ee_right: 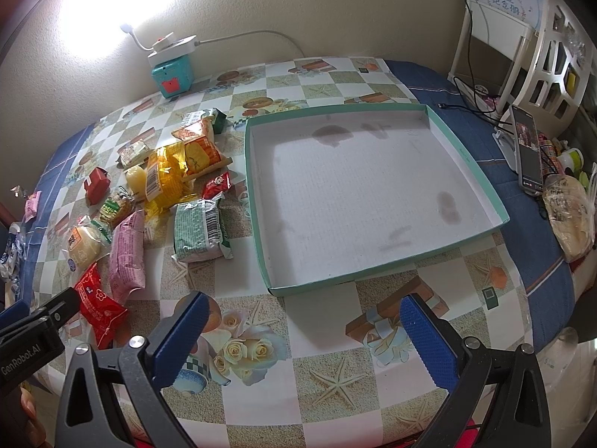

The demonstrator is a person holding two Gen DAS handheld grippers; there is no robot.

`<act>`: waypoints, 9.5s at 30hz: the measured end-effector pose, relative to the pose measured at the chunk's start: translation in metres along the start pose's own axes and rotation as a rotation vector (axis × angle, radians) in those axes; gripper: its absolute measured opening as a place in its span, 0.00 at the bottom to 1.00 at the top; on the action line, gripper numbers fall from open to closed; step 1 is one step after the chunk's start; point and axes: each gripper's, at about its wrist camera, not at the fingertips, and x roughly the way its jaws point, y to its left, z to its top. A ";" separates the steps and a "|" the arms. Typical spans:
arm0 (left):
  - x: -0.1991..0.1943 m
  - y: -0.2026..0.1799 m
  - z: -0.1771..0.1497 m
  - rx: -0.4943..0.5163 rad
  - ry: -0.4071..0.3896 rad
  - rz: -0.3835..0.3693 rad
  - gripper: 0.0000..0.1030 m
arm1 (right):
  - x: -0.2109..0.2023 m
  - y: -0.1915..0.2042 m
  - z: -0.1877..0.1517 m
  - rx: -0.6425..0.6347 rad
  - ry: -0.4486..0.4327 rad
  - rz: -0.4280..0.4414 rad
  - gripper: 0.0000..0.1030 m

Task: Organize snacks

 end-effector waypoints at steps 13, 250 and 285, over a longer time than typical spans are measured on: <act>0.002 0.009 0.001 -0.046 0.007 -0.001 1.00 | 0.000 0.007 0.000 -0.008 -0.003 0.006 1.00; 0.035 -0.113 0.134 -0.125 -0.066 -0.013 0.97 | 0.075 -0.127 0.139 0.248 -0.036 -0.118 1.00; -0.004 0.069 0.071 -0.355 -0.072 0.158 0.97 | 0.004 0.047 0.103 -0.057 -0.100 0.084 1.00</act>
